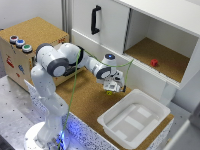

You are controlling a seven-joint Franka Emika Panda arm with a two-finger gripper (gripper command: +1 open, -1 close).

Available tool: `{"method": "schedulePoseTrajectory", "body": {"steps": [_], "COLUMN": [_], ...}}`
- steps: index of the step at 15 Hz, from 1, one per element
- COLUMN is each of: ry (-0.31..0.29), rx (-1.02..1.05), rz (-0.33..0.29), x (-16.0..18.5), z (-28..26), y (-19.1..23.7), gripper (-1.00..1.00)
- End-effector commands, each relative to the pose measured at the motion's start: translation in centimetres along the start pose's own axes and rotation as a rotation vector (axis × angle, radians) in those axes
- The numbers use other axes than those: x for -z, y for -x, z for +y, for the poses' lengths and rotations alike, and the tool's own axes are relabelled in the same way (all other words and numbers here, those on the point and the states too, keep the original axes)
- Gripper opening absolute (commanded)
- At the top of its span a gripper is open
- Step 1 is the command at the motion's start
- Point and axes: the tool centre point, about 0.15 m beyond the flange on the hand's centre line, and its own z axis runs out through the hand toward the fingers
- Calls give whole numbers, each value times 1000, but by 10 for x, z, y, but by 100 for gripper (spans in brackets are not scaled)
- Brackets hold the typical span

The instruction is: Grasp the yellow block, then rotate it right

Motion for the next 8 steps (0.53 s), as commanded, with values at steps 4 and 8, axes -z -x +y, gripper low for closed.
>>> {"method": "schedulePoseTrajectory", "body": {"steps": [4, 8], "ry": [-40, -43], "rx": [46, -17], "rz": [-14, 31], "x": [28, 58], "z": [15, 18], "y": [15, 19], "gripper": [-100, -100]}}
